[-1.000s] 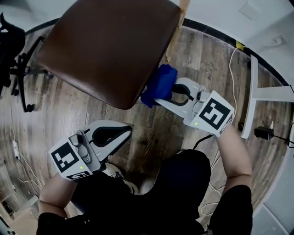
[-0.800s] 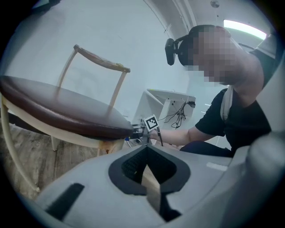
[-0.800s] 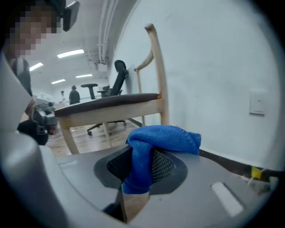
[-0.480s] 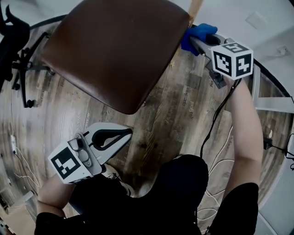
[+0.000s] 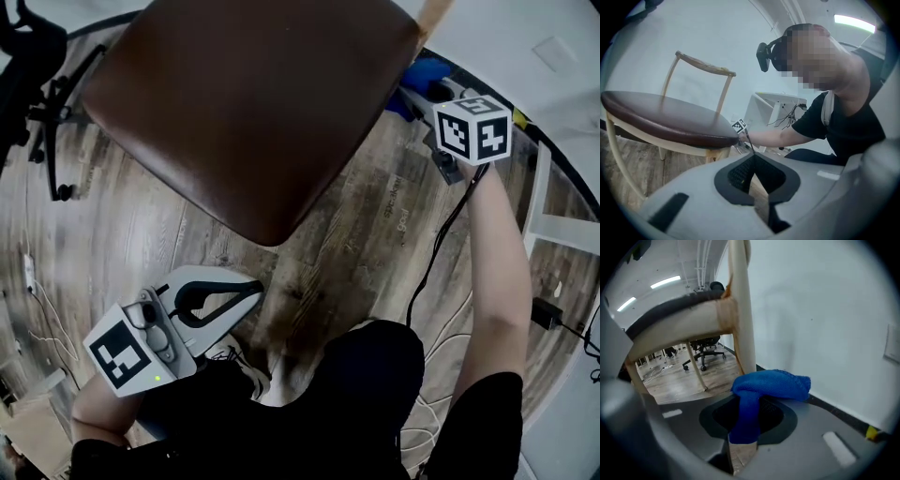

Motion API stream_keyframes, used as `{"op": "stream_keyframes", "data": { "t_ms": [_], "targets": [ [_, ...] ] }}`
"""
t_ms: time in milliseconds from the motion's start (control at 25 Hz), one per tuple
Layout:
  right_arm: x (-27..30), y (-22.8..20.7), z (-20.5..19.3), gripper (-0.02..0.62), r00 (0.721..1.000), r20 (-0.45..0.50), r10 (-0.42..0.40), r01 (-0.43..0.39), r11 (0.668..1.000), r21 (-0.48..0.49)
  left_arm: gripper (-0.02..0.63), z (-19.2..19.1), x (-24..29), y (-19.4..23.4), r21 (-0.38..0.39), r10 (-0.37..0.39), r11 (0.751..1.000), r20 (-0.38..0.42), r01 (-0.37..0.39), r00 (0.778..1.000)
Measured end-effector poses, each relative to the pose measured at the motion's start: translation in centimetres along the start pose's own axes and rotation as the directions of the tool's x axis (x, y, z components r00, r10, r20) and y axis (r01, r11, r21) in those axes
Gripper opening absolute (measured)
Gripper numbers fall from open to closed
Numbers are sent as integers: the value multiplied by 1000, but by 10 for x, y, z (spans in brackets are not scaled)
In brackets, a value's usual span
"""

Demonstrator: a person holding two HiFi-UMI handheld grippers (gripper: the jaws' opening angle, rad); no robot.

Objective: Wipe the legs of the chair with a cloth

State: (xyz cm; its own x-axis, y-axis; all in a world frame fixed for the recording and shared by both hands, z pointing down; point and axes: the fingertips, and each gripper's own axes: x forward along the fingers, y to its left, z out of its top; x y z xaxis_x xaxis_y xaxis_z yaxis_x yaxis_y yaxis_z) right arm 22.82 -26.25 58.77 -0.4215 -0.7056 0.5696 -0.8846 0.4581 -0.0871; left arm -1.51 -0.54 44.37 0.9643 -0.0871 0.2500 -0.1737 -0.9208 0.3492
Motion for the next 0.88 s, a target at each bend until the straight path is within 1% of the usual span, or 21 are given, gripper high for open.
{"op": "stream_keyframes", "data": {
  "t_ms": [160,240,360,480,600,720,800,880],
  "targets": [
    [41,-2,-55,100,997,-71,15,-12,999,52,6,-3,-10,1,-45,51,998,-12,-51,999],
    [63,-5,-85,100,993,-117,20,-10,997,83,6,-5,-15,1,-56,81,995,-25,-83,996],
    [90,-11,-128,100,981,-196,3,21,993,119,6,-5,-23,4,-67,129,989,-36,-131,991],
    [114,-14,-163,100,963,-268,-20,62,987,150,6,-3,-29,8,-78,171,982,-27,-173,985],
    [129,-6,-176,100,958,-286,0,58,979,194,6,-4,-32,9,-63,199,978,-31,-200,980],
    [132,-5,-178,100,960,-281,-2,65,975,213,6,-3,-32,7,-45,201,978,-31,-203,979],
    [127,-7,-176,100,958,-286,-25,84,977,194,6,-3,-31,7,-41,195,980,-28,-196,980],
    [118,-14,-170,100,956,-287,-62,109,983,149,6,-2,-29,7,-37,182,983,-21,-182,983]
  ]
}}
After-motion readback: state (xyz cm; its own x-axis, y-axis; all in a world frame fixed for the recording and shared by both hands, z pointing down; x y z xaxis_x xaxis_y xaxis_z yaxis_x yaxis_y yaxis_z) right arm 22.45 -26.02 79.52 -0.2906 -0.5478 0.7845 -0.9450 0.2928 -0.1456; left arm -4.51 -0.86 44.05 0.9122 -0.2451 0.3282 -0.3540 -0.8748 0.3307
